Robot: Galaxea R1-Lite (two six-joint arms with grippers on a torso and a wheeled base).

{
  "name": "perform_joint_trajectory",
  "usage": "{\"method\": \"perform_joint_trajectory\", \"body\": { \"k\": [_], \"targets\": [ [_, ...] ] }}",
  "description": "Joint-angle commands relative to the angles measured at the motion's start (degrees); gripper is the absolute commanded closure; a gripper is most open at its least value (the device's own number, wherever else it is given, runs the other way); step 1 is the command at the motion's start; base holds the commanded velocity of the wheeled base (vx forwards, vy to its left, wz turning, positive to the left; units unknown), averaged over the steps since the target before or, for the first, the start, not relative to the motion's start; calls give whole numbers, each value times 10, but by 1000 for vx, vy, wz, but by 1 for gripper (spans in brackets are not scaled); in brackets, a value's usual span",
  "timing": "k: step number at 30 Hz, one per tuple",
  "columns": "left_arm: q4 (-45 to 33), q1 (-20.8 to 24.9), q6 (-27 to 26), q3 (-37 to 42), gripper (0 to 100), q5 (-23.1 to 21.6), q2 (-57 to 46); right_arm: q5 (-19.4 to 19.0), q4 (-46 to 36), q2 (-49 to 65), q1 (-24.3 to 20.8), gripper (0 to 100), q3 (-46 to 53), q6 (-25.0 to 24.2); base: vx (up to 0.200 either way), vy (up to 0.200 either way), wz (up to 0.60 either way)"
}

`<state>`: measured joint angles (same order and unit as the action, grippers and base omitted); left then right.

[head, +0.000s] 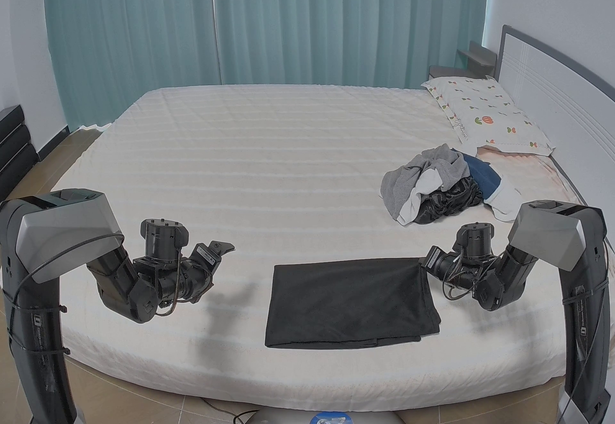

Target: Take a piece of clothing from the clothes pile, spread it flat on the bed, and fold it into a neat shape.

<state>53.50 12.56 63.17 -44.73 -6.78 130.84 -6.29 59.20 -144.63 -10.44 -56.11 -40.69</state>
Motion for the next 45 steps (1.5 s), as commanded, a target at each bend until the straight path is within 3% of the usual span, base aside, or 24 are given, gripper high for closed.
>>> {"method": "perform_joint_trajectory", "body": {
  "k": [1, 12, 13, 19, 24, 26, 32, 45],
  "targets": [
    [0, 0, 0, 0, 0, 0, 1, 0, 0, 0, 1, 100, 0, 0, 0, 0, 0],
    [0, 1, 0, 0, 0, 0, 1, -2, -4, 1, 1, 100, 7, 1, 0, 0, 0],
    [0, 1, 0, 0, 0, 0, 1, -2, -2, 1, 1, 0, 7, 1, 0, 0, 0],
    [0, 1, 0, 0, 0, 0, 1, -11, 1, 9, 11, 0, 19, -2, 0, 0, 0],
    [0, 1, 0, 0, 0, 0, 1, -22, 2, 26, 29, 0, 28, -55, 0, 0, 0],
    [0, 1, 0, 0, 0, 0, 1, -42, 3, 36, 49, 0, 41, -82, 0, 0, 0],
    [-2, -1, 3, 0, 0, -3, 0, -81, 24, 38, 93, 0, 53, -99, 0, 0, 0],
    [-3, -1, 3, -1, 0, -5, -1, -80, 61, 26, 81, 0, 72, -95, -15, 0, 0]
  ]
}}
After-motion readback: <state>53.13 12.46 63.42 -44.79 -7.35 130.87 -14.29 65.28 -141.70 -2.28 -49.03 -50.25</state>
